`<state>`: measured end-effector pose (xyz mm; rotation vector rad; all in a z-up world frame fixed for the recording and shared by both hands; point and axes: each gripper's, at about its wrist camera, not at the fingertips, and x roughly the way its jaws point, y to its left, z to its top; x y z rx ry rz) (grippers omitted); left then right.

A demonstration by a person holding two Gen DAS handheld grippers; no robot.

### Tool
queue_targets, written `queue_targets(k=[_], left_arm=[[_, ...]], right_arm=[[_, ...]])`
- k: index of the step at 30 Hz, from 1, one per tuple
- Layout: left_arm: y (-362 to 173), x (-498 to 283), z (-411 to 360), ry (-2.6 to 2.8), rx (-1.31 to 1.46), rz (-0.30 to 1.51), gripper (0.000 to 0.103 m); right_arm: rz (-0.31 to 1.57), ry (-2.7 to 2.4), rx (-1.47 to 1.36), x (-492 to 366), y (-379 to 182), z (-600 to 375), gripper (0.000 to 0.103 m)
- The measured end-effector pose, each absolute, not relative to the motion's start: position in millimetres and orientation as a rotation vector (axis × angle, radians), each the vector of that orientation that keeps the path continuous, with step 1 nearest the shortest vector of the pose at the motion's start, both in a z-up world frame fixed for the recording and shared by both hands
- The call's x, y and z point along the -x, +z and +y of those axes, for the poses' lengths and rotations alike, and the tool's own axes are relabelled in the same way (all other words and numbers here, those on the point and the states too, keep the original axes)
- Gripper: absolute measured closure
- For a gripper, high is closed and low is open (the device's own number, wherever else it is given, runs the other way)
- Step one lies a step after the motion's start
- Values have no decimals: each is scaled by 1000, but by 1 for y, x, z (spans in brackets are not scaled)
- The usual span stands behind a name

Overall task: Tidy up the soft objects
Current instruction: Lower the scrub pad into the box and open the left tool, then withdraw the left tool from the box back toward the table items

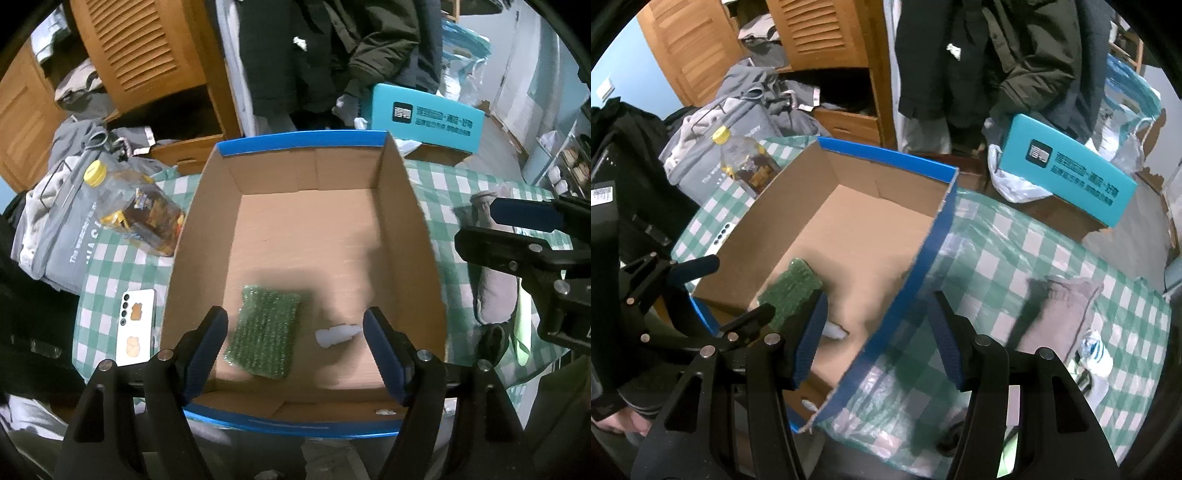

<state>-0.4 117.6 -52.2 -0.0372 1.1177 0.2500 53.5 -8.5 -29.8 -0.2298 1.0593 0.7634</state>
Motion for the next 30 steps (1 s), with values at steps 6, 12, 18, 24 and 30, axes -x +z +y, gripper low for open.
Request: queue_targets(k=[6, 12, 18, 24, 30], left_arm=[[-51, -3, 105, 234, 18, 1118, 26], [-53, -9, 90, 212, 0, 1126, 25], [-54, -14, 73, 182, -15, 1130, 24], [-56, -19, 47, 137, -42, 1136, 24], [-59, -24, 20, 91, -68, 1145, 24]], right_arm=[[1059, 744, 215, -55, -29, -25, 46], [1054, 715, 197, -56, -28, -44, 40], [1062, 686, 179, -58, -31, -65, 40], [1071, 650, 162, -59, -35, -89, 40], [1083, 608, 139, -61, -40, -114, 39]])
